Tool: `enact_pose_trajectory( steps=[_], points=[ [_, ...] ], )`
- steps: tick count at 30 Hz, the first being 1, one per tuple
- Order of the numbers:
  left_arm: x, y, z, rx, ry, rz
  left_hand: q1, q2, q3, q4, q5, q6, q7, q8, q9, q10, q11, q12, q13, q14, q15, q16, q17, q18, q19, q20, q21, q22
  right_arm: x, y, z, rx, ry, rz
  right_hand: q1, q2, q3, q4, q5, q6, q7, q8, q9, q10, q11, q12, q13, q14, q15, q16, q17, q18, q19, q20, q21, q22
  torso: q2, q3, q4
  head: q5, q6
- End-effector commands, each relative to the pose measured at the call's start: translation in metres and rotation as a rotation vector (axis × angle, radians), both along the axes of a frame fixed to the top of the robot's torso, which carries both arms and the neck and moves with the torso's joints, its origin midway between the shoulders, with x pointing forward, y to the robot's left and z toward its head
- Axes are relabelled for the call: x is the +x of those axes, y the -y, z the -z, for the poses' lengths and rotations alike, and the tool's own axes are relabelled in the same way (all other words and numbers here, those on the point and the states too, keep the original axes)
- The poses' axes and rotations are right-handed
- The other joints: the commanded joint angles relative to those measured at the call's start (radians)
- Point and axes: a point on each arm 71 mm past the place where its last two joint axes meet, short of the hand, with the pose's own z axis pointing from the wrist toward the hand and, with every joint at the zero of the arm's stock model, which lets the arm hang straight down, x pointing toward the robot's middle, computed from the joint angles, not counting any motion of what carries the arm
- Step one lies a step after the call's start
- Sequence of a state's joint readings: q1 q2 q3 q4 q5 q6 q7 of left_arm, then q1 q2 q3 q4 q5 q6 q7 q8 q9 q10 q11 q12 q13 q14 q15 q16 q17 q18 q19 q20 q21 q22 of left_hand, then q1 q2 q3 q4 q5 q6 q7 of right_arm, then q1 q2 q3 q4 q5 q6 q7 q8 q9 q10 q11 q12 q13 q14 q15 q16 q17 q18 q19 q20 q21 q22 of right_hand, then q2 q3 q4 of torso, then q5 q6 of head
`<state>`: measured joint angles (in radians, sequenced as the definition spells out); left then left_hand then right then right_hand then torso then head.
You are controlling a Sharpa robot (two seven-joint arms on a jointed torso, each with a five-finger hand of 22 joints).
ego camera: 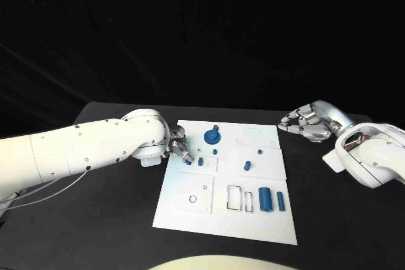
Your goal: Assemble the parts on the task board
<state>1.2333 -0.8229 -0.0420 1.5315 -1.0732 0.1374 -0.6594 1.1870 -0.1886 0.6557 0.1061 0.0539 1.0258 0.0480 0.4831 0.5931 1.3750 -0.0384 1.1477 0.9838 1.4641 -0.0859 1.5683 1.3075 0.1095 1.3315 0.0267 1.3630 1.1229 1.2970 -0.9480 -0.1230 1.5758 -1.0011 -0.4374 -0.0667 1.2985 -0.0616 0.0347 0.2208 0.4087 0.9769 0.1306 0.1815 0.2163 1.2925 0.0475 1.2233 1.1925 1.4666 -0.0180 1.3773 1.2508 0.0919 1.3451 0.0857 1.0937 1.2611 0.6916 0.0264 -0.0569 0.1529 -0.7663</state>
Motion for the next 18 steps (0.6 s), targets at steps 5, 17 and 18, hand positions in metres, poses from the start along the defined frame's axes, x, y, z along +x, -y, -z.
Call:
enact_pose_trajectory(
  steps=[5, 17, 18],
  points=[
    [-0.002, 0.0027, 0.0052, -0.005, -0.031, 0.012, -0.007, 0.01, 0.068, -0.061, 0.004, 0.026, -0.024, 0.001, 0.002, 0.005, -0.006, 0.006, 0.001, 0.107, -0.007, 0.002, 0.263, -0.018, 0.003, -0.005, 0.003, 0.001, -0.0005, -0.0007, -0.0003, -0.005, 0.007, -0.01, 0.003, -0.005, -0.005, 0.003, 0.003, -0.005, 0.0, 0.004, 0.002, -0.001, 0.0, 0.005, 0.002, 0.035, -0.008, -0.003, 0.002, 0.01, -0.004, -0.003, -0.003, 0.001, 0.0, 0.0001, -0.0001, -0.002, 0.001],
    [-0.0001, -0.0004, 0.0064, 0.002, -0.038, 0.007, -0.083, 0.006, -0.062, 0.029, 0.003, 0.044, -0.031, -0.005, 0.003, 0.002, -0.012, 0.01, 0.009, 0.107, -0.012, 0.002, 0.263, -0.018, 0.004, -0.01, -0.001, -0.002, -0.0007, -0.0006, -0.0003, -0.004, 0.008, -0.011, 0.002, -0.005, -0.006, 0.006, 0.006, -0.006, 0.0, 0.007, 0.002, -0.002, 0.0, 0.003, -0.002, 0.035, -0.008, -0.006, -0.002, 0.011, -0.004, -0.003, -0.008, -0.001, 0.0, 0.0001, 0.0007, -0.004, 0.002],
    [0.0, -0.0008, 0.0065, 0.003, -0.038, 0.007, -0.087, 0.006, -0.078, 0.039, 0.004, 0.045, -0.031, -0.006, 0.002, 0.001, -0.012, 0.01, 0.008, 0.107, -0.012, 0.002, 0.263, -0.018, 0.004, -0.01, -0.002, -0.002, -0.0007, -0.0006, -0.0004, -0.004, 0.009, -0.011, 0.002, -0.005, -0.006, 0.006, 0.006, -0.006, 0.0, 0.007, 0.002, -0.002, 0.0, 0.003, -0.002, 0.035, -0.008, -0.006, -0.002, 0.011, -0.004, -0.003, -0.008, -0.001, 0.0, 0.0001, 0.0007, -0.004, 0.002]
  ],
)
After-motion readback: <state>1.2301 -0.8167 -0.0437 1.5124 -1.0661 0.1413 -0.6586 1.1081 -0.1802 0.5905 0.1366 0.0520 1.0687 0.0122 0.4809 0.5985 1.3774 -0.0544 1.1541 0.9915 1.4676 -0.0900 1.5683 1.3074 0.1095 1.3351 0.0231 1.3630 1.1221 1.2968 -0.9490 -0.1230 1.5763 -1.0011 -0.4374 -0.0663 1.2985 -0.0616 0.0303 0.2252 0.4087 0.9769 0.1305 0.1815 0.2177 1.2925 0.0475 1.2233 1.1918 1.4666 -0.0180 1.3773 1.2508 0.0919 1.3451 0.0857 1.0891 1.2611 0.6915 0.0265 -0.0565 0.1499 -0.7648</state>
